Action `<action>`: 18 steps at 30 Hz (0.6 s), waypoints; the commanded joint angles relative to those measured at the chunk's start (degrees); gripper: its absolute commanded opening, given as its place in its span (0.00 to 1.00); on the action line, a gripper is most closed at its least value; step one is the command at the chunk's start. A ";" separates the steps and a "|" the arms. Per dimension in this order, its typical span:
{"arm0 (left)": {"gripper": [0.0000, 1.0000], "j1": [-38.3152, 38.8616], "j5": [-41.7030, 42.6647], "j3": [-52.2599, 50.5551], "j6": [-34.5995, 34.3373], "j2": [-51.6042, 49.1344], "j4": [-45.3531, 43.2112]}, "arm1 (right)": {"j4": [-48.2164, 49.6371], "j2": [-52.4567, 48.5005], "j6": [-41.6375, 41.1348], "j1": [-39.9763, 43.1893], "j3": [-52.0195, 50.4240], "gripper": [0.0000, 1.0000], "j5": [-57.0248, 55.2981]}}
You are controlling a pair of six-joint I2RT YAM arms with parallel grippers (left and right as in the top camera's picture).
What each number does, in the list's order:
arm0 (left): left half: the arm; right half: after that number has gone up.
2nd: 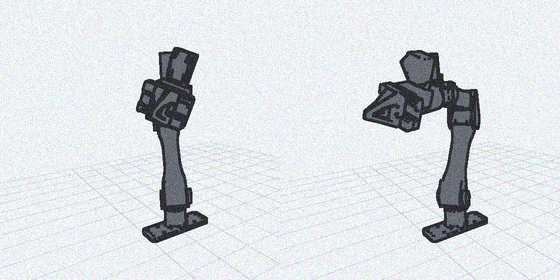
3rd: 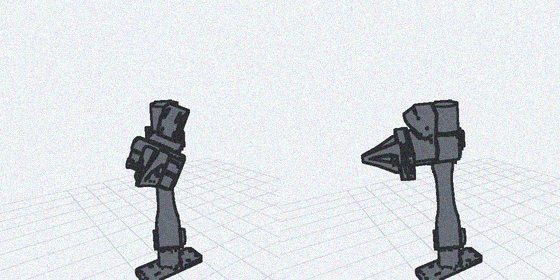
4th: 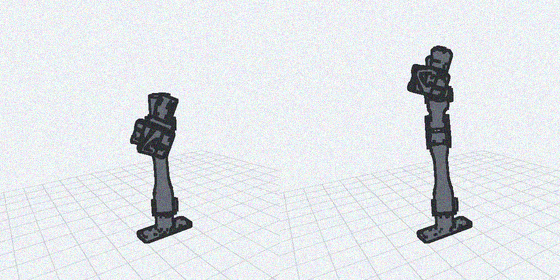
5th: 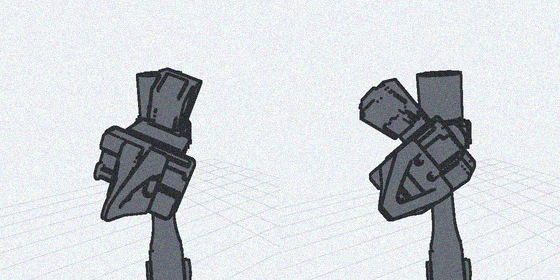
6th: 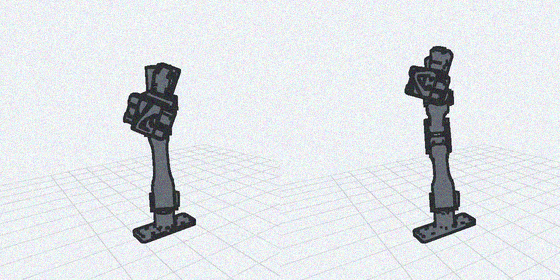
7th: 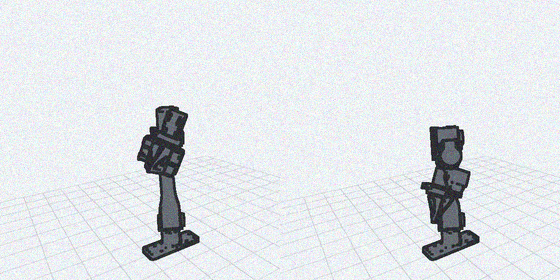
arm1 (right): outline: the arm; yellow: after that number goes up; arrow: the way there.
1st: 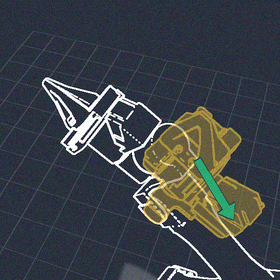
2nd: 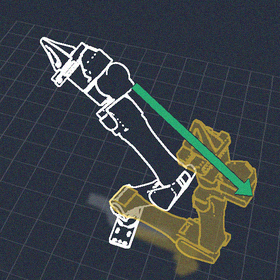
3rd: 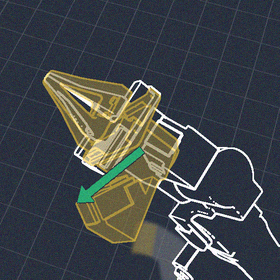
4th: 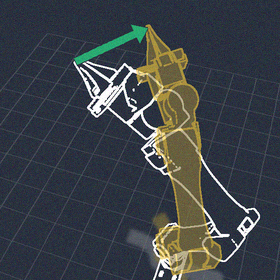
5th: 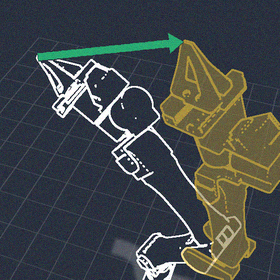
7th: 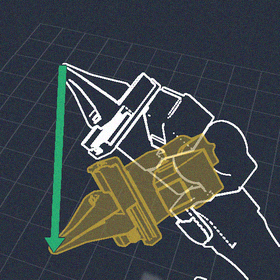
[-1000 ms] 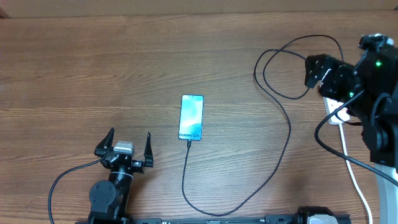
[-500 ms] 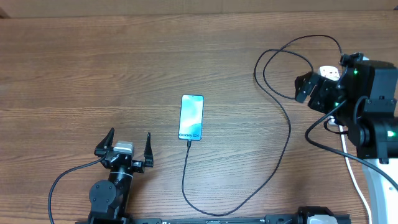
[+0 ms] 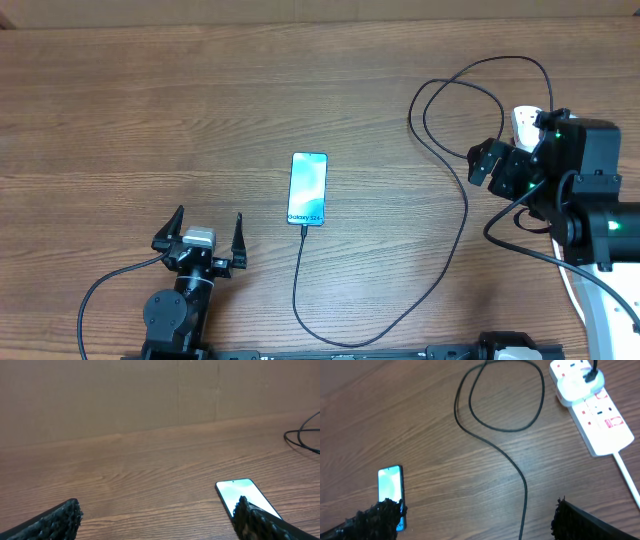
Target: Plug charger to phone and switch on socket
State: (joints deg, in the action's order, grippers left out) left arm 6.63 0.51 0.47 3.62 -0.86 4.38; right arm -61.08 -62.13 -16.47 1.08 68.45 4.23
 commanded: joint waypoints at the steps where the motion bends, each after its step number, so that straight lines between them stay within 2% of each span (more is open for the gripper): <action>1: 1.00 -0.09 -0.70 -0.20 1.33 0.61 0.09 | 0.35 1.53 0.26 -0.17 -0.61 1.00 -0.09; 18: 0.99 -0.09 -0.70 -0.20 1.33 0.61 0.09 | 0.35 4.39 0.26 -0.17 -0.61 1.00 -0.09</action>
State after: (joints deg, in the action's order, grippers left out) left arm 6.63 0.51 0.47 3.62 -0.86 4.38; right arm -61.08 -58.87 -16.45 1.08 68.03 4.23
